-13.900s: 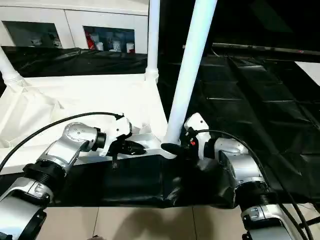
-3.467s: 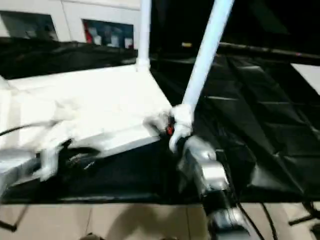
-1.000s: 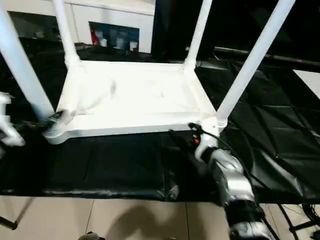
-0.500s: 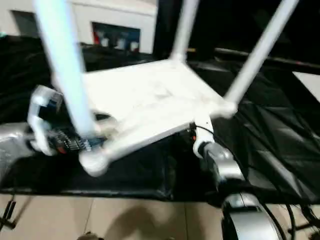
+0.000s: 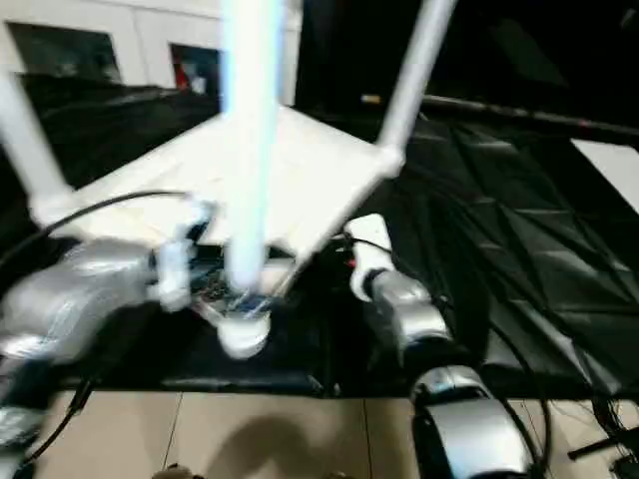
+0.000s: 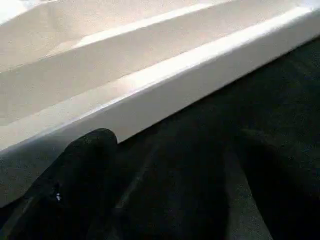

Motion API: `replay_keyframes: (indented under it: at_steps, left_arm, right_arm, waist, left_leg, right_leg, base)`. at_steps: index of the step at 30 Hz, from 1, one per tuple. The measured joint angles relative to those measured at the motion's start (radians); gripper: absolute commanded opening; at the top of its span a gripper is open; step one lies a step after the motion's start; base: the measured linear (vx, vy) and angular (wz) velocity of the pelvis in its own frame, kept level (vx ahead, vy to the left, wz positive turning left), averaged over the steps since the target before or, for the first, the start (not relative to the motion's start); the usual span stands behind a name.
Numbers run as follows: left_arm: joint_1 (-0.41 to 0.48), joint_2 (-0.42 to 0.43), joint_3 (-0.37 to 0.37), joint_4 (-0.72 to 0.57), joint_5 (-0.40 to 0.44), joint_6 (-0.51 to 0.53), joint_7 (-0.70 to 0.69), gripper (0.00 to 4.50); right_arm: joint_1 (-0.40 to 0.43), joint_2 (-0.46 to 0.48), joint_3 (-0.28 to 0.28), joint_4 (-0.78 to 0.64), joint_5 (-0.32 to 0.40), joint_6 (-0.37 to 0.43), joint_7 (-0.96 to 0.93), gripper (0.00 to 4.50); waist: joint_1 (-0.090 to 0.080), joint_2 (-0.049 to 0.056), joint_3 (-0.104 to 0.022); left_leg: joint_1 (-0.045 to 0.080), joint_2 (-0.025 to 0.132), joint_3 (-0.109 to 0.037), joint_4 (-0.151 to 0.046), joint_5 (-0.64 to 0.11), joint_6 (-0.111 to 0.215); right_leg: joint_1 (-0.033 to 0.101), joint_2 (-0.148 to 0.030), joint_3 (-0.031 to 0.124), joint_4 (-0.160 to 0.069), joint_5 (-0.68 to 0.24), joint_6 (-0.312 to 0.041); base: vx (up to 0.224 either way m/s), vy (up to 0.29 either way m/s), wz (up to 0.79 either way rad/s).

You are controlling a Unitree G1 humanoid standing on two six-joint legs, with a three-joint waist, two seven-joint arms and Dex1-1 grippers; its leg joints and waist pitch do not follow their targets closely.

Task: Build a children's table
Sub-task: Rotate table base

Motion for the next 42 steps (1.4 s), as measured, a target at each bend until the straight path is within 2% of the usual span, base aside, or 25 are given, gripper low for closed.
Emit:
replay_keyframes:
  at_steps: [10,14,17,22,25,27,31,35,37,38,42]
  left_arm:
    - [-0.034,-0.076,-0.026,0.107,0.093,-0.138,0.073,4.5]
    - [-0.043,-0.107,-0.036,0.152,0.123,-0.195,0.091,4.5]
    - [-0.044,-0.13,-0.038,0.163,0.126,-0.201,0.093,4.5]
    - [-0.055,-0.187,-0.051,0.199,0.146,-0.237,0.091,4.5]
    - [-0.079,-0.225,-0.063,0.254,0.163,-0.28,0.109,4.5]
    - [-0.112,-0.245,-0.067,0.31,0.189,-0.332,0.139,4.5]
    - [-0.139,-0.218,-0.064,0.338,0.202,-0.375,0.119,4.5]
    - [-0.104,-0.105,-0.057,0.306,0.159,-0.32,-0.048,4.5]
    - [-0.09,-0.053,-0.056,0.311,0.158,-0.308,-0.111,4.5]
    - [-0.092,-0.033,-0.062,0.324,0.163,-0.314,-0.137,4.5]
    - [-0.113,0.018,-0.116,0.398,0.236,-0.378,-0.194,4.5]
  right_arm:
    - [-0.002,-0.007,0.005,0.02,-0.002,-0.039,0.036,4.22]
    - [0.007,-0.024,-0.003,0.017,0.002,-0.042,0.122,4.22]
    - [0.032,-0.029,-0.003,-0.003,0.013,-0.044,0.18,4.22]
    - [0.055,-0.052,-0.01,-0.02,0.019,-0.053,0.23,4.22]
    - [0.055,-0.061,-0.026,-0.017,0.015,-0.059,0.201,4.22]
    - [0.052,-0.082,-0.038,-0.016,0.015,-0.067,0.182,4.22]
    - [0.053,-0.111,-0.045,-0.046,0.027,-0.076,0.212,4.22]
    - [0.093,-0.222,-0.064,-0.15,0.053,-0.073,0.32,4.22]
    - [0.127,-0.273,-0.071,-0.199,0.057,-0.06,0.378,4.22]
    - [0.151,-0.293,-0.065,-0.232,0.057,-0.054,0.414,4.22]
    - [0.224,-0.352,-0.024,-0.35,0.057,-0.013,0.527,4.22]
  waist:
    - [0.006,0.0,0.0]
    - [0.006,0.0,0.0]
    - [0.006,0.001,0.0]
    - [0.003,0.006,0.001]
    - [0.0,0.016,0.002]
    - [0.0,0.027,0.006]
    - [0.001,0.042,0.007]
    - [0.006,0.051,0.005]
    - [0.007,0.052,0.004]
    - [0.008,0.052,0.004]
    - [0.007,0.071,0.006]
  left_leg:
    - [-0.001,0.0,0.0,0.0,0.0,0.0]
    - [0.0,0.002,0.0,0.0,0.0,0.0]
    - [-0.001,0.003,0.0,0.0,0.0,0.0]
    - [-0.001,0.002,0.0,0.0,0.0,0.001]
    - [-0.001,0.002,0.0,0.0,0.0,0.001]
    - [-0.001,0.001,0.0,0.0,0.0,0.001]
    - [0.0,0.0,0.0,-0.001,0.0,0.001]
    - [-0.001,0.0,0.0,-0.001,0.001,0.003]
    - [-0.001,0.0,0.0,-0.001,0.001,0.004]
    - [-0.002,0.0,0.0,-0.001,0.002,0.005]
    - [-0.002,0.0,0.001,0.0,0.0,0.007]
  right_leg:
    - [0.0,-0.001,0.0,-0.001,0.0,0.0]
    - [0.0,-0.001,-0.001,0.0,0.0,-0.001]
    - [0.0,-0.001,-0.001,-0.001,0.001,-0.001]
    - [0.0,-0.001,0.0,-0.002,0.001,-0.001]
    - [0.0,0.0,0.0,-0.002,0.001,-0.001]
    - [0.0,0.0,0.0,-0.002,0.001,-0.001]
    - [0.0,0.0,-0.001,-0.002,0.001,-0.002]
    - [-0.001,0.0,-0.001,-0.003,0.001,-0.002]
    - [0.0,0.0,-0.001,-0.005,0.001,-0.002]
    - [0.001,0.0,-0.001,-0.006,0.001,-0.002]
    - [0.003,-0.001,0.0,-0.01,0.004,-0.004]
  base:
    - [0.0,0.0,0.0]
    - [0.0,0.0,0.0]
    - [0.0,0.0,0.0]
    - [0.0,0.0,0.0]
    - [0.0,0.0,0.0]
    - [0.0,0.0,0.0]
    - [0.0,0.0,0.0]
    - [0.0,0.0,0.0]
    - [0.0,0.0,0.0]
    - [0.0,0.0,0.0]
    - [0.0,0.0,0.0]
